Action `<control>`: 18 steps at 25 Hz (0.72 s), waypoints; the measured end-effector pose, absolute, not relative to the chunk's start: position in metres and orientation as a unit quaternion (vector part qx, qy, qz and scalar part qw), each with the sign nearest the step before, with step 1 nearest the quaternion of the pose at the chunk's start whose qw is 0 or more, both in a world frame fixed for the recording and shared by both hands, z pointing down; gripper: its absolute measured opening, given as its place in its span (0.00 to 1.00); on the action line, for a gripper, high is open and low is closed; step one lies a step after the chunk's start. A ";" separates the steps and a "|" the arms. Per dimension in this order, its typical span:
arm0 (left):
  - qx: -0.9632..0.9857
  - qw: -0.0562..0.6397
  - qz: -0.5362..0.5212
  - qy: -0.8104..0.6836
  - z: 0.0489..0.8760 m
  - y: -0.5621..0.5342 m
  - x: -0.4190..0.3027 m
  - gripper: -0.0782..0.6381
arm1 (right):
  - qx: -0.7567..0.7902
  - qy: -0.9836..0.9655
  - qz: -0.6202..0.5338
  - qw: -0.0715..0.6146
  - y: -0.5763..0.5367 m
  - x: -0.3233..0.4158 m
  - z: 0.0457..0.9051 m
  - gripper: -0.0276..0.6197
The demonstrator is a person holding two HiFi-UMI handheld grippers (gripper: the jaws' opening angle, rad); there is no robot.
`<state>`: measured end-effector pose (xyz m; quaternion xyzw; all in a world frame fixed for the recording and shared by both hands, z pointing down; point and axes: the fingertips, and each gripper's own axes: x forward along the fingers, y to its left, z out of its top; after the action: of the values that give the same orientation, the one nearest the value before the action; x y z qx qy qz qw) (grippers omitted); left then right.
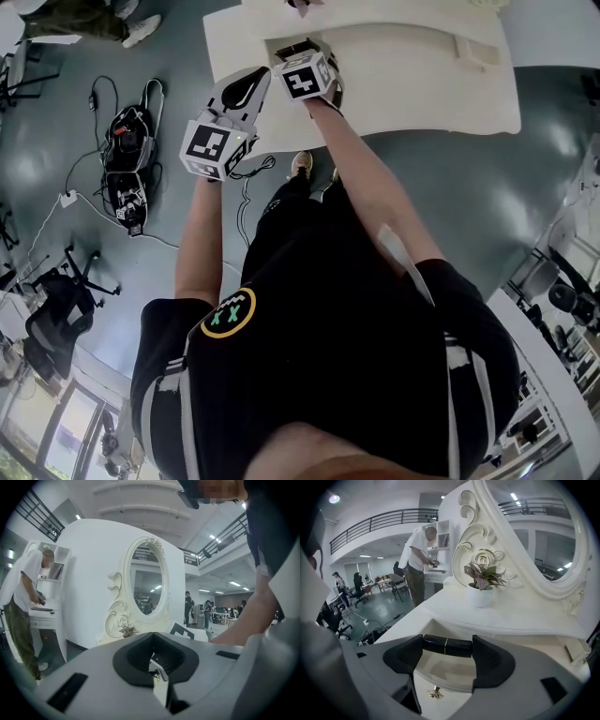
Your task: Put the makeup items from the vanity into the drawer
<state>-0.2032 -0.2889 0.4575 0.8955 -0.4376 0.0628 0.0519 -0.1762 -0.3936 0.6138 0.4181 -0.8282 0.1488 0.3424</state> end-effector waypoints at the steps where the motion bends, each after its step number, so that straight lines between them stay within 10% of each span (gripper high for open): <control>1: 0.896 0.052 0.062 -0.437 0.458 -0.289 -0.205 0.14 | 0.419 -0.828 0.148 0.343 -0.394 -0.177 0.614 0.59; 18: 0.902 0.047 0.058 -0.426 0.454 -0.286 -0.192 0.14 | 0.432 -0.839 0.120 0.309 -0.386 -0.158 0.579 0.63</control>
<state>-0.1920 -0.2856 0.4545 0.9015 -0.4263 0.0576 0.0465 -0.1576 -0.3864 0.5788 0.4322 -0.8388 0.1197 0.3086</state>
